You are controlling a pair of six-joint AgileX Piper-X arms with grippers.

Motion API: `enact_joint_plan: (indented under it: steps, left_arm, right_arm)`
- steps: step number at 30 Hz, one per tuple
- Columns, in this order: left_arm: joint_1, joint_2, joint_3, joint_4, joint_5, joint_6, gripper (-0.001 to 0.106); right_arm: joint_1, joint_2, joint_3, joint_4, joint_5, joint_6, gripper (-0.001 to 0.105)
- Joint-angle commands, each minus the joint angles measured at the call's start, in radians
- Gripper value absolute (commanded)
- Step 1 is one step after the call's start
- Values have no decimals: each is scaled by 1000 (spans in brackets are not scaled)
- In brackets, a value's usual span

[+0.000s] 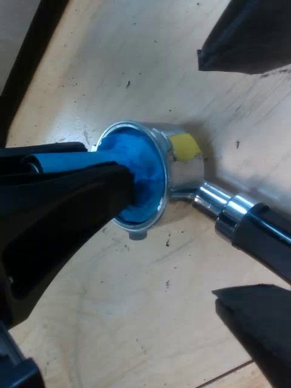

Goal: Grind coffee beans and then tamp

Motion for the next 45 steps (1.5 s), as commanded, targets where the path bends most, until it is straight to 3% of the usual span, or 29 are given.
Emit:
enact_joint_plan:
  steps: [1,9,21,26,37,43,45]
  left_arm:
    - [-7,69,65,90,5,-10,0]
    - [-7,50,10,105,5,-6,0]
    - [-7,-16,-155,135,2,-6,0]
    - [-7,-46,-210,210,-63,-7,0]
    - [75,-150,-217,297,-102,-7,0]
    - [169,-202,-171,299,-102,-7,0]
    - [195,-221,-148,299,-102,-7,0]
  right_arm:
    - [1,-5,4,2,-3,4,72]
    - [1,-5,4,-1,-3,4,72]
    - [1,-5,-2,-54,-5,-2,72]
    - [1,-5,-2,-99,-5,-27,72]
    - [1,-5,-2,-135,-7,-27,72]
    - [1,-5,-2,-179,-7,-27,72]
    - [1,-5,-2,-201,-7,-54,72]
